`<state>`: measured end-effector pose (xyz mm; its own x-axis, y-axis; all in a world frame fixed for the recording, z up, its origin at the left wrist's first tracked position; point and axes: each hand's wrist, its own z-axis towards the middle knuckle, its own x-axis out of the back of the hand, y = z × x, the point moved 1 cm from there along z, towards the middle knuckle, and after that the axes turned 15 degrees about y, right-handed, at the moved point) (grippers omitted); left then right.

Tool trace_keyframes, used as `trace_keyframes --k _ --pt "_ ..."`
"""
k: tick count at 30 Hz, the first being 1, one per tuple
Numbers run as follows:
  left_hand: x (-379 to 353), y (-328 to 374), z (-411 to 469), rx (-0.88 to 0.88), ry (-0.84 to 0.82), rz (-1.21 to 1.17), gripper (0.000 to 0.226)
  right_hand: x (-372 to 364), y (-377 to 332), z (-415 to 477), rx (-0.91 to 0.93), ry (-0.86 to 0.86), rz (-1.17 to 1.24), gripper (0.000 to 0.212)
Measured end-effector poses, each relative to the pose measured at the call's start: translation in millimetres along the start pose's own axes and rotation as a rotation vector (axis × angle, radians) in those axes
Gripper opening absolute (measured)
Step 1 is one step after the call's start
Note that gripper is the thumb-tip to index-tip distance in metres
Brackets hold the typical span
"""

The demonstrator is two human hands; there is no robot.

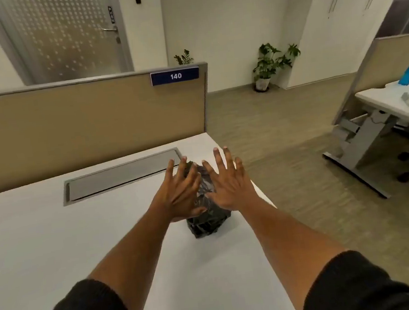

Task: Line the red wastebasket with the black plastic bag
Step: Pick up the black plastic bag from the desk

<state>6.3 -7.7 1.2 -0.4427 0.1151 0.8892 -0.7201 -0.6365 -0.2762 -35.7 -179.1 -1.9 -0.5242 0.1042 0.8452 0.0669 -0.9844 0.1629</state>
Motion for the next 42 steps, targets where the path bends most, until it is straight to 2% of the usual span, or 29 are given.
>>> trace_keyframes --k 7,13,16,20,24,25,29,33,35,39,42 --pt "-77.9 21.7 -10.0 -0.054 -0.136 -0.048 0.110 -65.0 6.9 -29.7 0.083 -0.219 0.053 0.091" --pt "-99.0 19.7 -16.1 -0.112 -0.149 -0.022 0.084 -76.9 6.9 -37.6 0.111 -0.305 0.128 0.088" --pt "-101.4 16.9 -15.8 -0.133 -0.187 -0.012 0.069 -75.6 4.8 -34.5 0.095 -0.317 0.151 0.078" --pt "-89.8 11.6 -6.7 -0.105 -0.258 -0.022 0.066 -68.4 4.1 -30.8 0.075 -0.248 0.205 0.050" --pt "-62.8 5.0 15.1 -0.036 -0.234 -0.099 0.071 -49.1 6.9 -21.7 -0.022 -0.136 0.209 0.029" --pt "-54.2 3.7 22.0 -0.023 -0.208 -0.116 0.069 -40.5 8.1 -18.8 -0.050 -0.088 0.223 0.025" --pt "-9.4 1.0 46.5 -0.007 0.017 -0.148 0.035 4.8 17.8 -10.8 -0.150 0.121 0.237 0.016" --pt "43.1 13.6 62.2 -0.035 0.156 -0.181 0.030 62.2 29.1 -19.8 -0.246 0.271 0.180 0.019" --pt "72.0 29.0 66.4 -0.050 0.230 -0.238 0.024 91.3 35.1 -33.2 -0.370 0.305 0.224 0.024" --pt "123.1 76.8 66.2 -0.083 0.334 -0.341 0.015 146.5 46.8 -85.8 -0.661 0.255 0.313 0.061" --pt "148.5 128.5 59.4 -0.145 0.360 -0.397 0.010 179.0 57.7 -147.4 -0.843 0.200 0.315 0.080"
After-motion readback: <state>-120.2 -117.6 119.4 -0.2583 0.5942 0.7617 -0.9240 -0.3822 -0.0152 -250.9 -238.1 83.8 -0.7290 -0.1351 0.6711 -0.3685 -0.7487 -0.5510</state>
